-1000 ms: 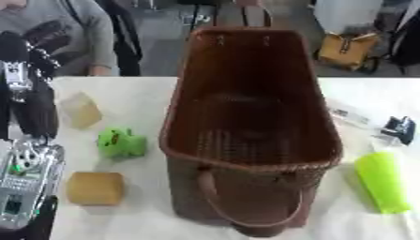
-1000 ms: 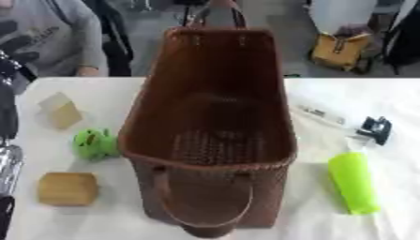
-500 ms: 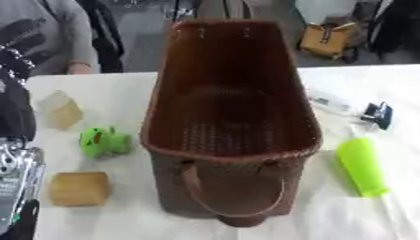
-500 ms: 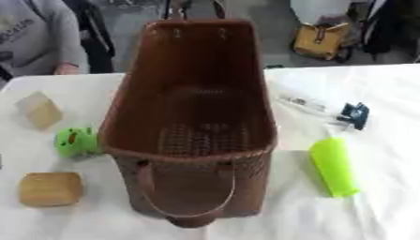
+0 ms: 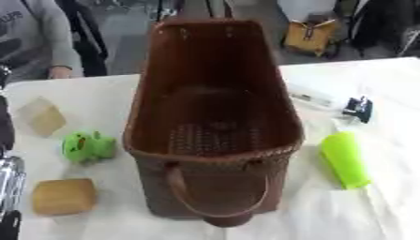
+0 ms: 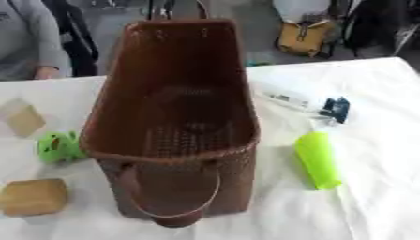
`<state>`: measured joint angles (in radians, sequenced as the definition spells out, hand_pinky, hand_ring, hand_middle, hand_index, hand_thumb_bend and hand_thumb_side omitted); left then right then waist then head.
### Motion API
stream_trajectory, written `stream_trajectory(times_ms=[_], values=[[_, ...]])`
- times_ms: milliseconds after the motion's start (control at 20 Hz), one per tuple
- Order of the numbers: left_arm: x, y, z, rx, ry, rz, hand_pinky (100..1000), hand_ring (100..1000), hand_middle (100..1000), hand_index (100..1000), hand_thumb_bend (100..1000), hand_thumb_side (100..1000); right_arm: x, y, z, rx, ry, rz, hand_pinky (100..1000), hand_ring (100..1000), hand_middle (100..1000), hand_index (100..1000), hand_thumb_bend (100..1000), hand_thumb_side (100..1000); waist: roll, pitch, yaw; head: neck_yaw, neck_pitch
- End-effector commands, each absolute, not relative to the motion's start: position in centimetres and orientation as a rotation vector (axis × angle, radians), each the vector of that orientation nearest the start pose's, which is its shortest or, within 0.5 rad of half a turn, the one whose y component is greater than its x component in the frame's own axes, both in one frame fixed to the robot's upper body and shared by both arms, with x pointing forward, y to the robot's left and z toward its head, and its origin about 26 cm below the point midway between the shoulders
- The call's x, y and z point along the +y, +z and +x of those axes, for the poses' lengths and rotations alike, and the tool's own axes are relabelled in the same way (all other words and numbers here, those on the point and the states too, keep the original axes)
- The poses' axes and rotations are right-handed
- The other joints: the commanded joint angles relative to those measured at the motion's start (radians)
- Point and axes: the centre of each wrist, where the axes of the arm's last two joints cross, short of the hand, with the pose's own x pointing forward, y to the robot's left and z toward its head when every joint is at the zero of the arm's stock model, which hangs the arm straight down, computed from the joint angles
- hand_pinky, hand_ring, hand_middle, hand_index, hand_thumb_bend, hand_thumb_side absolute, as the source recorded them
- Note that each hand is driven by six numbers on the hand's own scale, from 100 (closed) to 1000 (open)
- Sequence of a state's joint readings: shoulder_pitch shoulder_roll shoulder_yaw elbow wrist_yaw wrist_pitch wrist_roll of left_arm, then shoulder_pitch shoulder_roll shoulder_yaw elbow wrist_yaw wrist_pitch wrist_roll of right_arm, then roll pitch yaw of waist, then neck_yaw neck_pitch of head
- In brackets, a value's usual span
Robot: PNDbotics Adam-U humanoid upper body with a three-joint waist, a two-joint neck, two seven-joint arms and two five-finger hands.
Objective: Pick up objects on the table and place them in the box.
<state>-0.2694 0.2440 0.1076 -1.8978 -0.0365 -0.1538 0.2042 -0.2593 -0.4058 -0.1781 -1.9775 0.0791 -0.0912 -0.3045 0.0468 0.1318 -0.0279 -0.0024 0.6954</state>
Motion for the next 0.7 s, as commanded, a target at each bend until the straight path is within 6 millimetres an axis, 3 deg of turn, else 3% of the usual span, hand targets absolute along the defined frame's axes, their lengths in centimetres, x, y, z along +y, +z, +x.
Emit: stream_trajectory(times_ms=[50, 400, 450, 500, 600, 650, 700], values=[[28.3, 17.4, 31.0, -2.358, -0.015, 0.348, 731, 773, 782, 795, 521, 1000, -32.0, 21.8, 29.0, -2.412, 0.027, -0.648, 515, 654, 694, 777, 100, 762, -0.003, -0.009, -0.001, -0.002, 0.001], [28.5, 17.5, 31.0, -2.351, -0.051, 0.369, 725, 764, 773, 795, 553, 989, -32.1, 21.8, 29.0, -2.411, 0.026, -0.655, 516, 654, 693, 776, 100, 762, -0.005, -0.008, 0.0, -0.002, -0.001], [28.5, 17.5, 31.0, -2.344, -0.07, 0.377, 723, 756, 766, 794, 499, 965, -32.2, 21.8, 29.0, -2.41, 0.026, -0.656, 516, 654, 693, 777, 100, 763, -0.005, -0.008, 0.0, -0.002, -0.002], [28.6, 17.5, 31.0, -2.338, -0.087, 0.384, 723, 756, 766, 794, 499, 965, -32.2, 21.8, 29.0, -2.409, 0.027, -0.657, 516, 654, 693, 777, 100, 763, -0.005, -0.008, 0.0, -0.002, -0.003], [28.9, 17.6, 30.9, -2.325, -0.134, 0.406, 724, 756, 766, 793, 532, 936, -32.2, 21.8, 29.0, -2.408, 0.026, -0.66, 516, 653, 693, 777, 100, 763, -0.006, -0.008, 0.0, -0.003, -0.005], [29.3, 17.8, 30.9, -2.308, -0.19, 0.437, 725, 757, 763, 790, 646, 846, -32.2, 21.8, 29.0, -2.408, 0.028, -0.662, 516, 653, 692, 777, 100, 763, -0.005, -0.009, 0.0, -0.004, -0.008], [29.8, 18.0, 30.8, -2.284, -0.265, 0.48, 726, 757, 763, 789, 650, 841, -32.3, 21.8, 28.9, -2.407, 0.029, -0.665, 516, 653, 692, 777, 100, 763, -0.005, -0.009, 0.0, -0.004, -0.009]])
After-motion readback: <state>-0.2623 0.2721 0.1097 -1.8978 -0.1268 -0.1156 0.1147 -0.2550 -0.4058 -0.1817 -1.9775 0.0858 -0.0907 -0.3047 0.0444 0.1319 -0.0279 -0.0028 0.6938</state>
